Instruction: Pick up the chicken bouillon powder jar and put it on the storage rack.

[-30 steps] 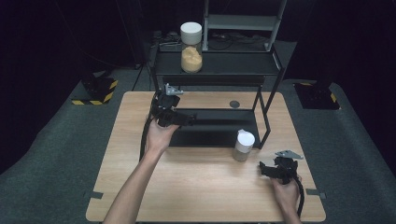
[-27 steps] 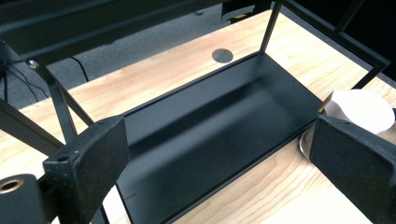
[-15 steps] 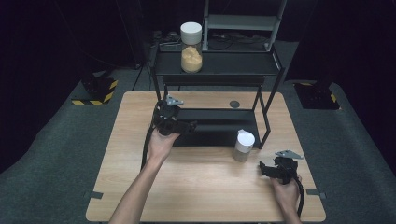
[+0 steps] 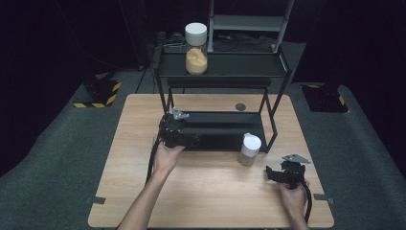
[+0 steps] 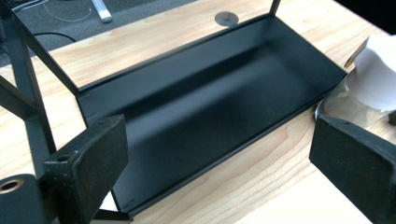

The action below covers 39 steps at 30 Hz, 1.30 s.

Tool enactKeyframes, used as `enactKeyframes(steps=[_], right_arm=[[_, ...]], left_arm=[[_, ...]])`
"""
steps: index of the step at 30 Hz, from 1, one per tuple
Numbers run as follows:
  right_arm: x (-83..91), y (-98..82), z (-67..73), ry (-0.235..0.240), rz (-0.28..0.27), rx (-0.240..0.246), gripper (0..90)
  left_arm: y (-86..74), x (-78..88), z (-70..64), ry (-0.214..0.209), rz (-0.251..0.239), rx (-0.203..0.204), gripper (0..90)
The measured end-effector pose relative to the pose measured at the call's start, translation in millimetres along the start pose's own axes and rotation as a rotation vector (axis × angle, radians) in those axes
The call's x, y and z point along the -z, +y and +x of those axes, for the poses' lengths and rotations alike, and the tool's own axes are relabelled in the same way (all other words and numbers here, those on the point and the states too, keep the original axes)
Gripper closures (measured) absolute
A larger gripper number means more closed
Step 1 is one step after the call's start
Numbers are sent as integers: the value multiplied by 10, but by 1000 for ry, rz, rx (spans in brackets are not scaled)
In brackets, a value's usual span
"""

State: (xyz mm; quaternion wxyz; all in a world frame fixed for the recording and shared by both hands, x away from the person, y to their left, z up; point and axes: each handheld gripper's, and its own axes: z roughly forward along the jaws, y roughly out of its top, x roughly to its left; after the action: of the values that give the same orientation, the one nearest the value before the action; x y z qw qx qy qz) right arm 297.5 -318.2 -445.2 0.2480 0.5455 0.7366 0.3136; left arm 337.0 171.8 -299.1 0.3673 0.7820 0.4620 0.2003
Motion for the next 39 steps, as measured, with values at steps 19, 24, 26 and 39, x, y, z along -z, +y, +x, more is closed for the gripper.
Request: enactKeyframes(steps=[19,24,26,39], right_arm=[[1,1,1,0,1,-1,67],[1,1,1,-1,1,0,66],[0,1,1,0,1,-1,66],[1,1,1,-1,1,0,67]], left_arm=[[-328,-322,-60,15,58,0,45],[-397,-366,-54,29,71,2,45],[-456,-391,-67,33,74,4,45],[-702,-665,-158,64,118,20,45]])
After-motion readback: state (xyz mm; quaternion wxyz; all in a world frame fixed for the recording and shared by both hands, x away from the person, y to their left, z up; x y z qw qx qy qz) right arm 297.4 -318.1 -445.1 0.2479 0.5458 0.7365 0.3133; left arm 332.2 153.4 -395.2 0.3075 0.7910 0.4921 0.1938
